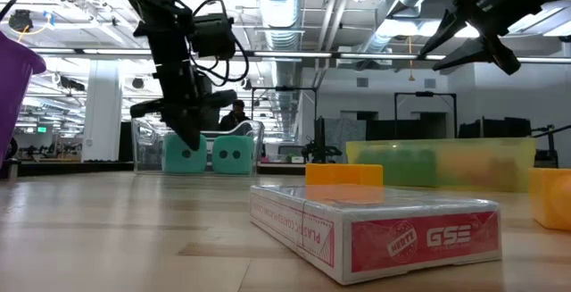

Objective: Pick & Place Toys
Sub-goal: Adjust the transparent bin

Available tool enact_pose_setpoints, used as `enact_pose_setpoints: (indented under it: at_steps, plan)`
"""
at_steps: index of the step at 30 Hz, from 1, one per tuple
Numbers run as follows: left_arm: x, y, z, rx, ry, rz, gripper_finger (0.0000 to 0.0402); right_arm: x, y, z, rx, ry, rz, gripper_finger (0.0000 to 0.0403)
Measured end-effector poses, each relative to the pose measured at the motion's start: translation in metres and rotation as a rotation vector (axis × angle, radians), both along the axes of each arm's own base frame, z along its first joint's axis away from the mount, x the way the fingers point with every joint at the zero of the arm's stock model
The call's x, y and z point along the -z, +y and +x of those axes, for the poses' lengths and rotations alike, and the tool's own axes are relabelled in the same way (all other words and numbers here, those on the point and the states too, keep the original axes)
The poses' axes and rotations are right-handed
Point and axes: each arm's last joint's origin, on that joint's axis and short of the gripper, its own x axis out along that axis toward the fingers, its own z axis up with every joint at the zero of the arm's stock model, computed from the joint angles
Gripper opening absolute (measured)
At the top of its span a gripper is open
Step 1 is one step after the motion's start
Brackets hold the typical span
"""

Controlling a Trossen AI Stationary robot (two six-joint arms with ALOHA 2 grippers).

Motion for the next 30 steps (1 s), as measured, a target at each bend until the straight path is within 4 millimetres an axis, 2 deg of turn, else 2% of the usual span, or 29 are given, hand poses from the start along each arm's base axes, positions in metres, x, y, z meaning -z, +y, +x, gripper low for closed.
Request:
enact_pose_setpoints:
  at_steps: [7, 16, 30]
  plan:
    - [-0.001, 0.008, -0.002, 0.006, 0.006, 0.025, 0.0001, 0.000, 0.000, 0.000, -0.007, 0.000, 0.005, 0.0145]
    - [0.003, 0.002, -0.010, 0.044, 0.128, 0.001, 0.0001, -0.001, 0.001, 0.001, -0.023, -0.011, 0.016, 0.0131]
    - [0.001, 0.004, -0.014, 0.026, 0.245, 0.151, 0.0000, -0.001, 0.001, 0.001, -0.024, -0.020, 0.016, 0.0127]
